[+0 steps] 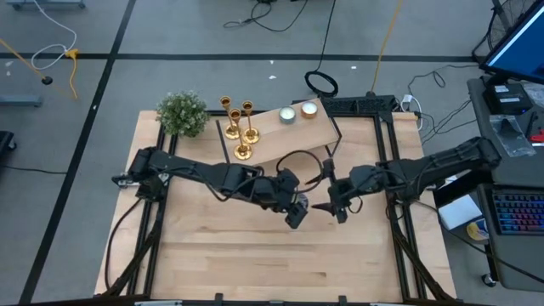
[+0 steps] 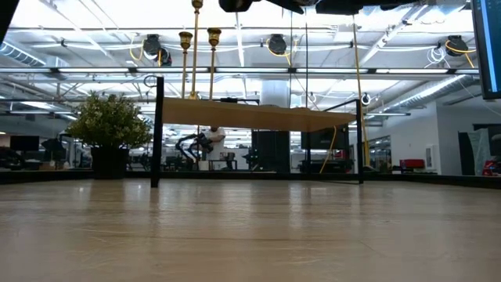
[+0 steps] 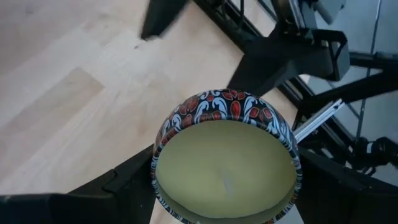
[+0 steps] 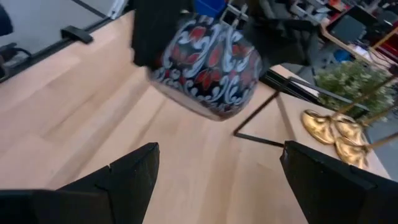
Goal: Pick & Place candle stick holders
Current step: Put the black scented candle on the shelf
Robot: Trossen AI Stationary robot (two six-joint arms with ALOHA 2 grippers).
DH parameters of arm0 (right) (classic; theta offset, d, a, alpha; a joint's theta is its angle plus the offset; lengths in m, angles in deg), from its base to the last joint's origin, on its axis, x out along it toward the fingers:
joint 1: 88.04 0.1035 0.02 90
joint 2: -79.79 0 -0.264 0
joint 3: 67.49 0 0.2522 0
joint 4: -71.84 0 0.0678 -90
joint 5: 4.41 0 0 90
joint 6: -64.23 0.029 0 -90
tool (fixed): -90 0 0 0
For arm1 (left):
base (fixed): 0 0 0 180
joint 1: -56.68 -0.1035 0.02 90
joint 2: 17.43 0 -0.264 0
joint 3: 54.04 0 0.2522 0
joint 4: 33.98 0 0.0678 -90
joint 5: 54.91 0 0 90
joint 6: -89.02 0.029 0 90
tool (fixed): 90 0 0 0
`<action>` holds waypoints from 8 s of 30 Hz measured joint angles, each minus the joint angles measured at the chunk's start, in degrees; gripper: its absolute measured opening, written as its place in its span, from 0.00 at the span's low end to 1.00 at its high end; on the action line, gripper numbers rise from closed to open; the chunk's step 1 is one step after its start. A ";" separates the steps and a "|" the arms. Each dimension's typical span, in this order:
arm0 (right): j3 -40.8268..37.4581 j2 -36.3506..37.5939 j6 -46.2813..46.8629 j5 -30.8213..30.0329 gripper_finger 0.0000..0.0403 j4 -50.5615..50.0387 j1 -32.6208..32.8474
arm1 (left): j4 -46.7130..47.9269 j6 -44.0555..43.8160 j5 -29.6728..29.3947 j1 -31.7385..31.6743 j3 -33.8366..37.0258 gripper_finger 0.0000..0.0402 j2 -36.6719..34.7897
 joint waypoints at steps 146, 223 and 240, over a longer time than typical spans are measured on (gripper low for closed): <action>6.58 -7.13 23.70 -17.98 0.19 -24.82 39.11 | 9.03 -13.72 -3.17 9.22 0.07 0.81 -0.02; 6.49 -22.50 67.28 11.80 0.98 -16.33 42.59 | 9.33 -19.56 -12.45 16.39 0.07 0.81 -0.02; -1.38 -22.57 70.02 10.44 0.98 -8.96 43.16 | 9.33 -19.48 -12.47 16.35 0.07 0.81 -0.02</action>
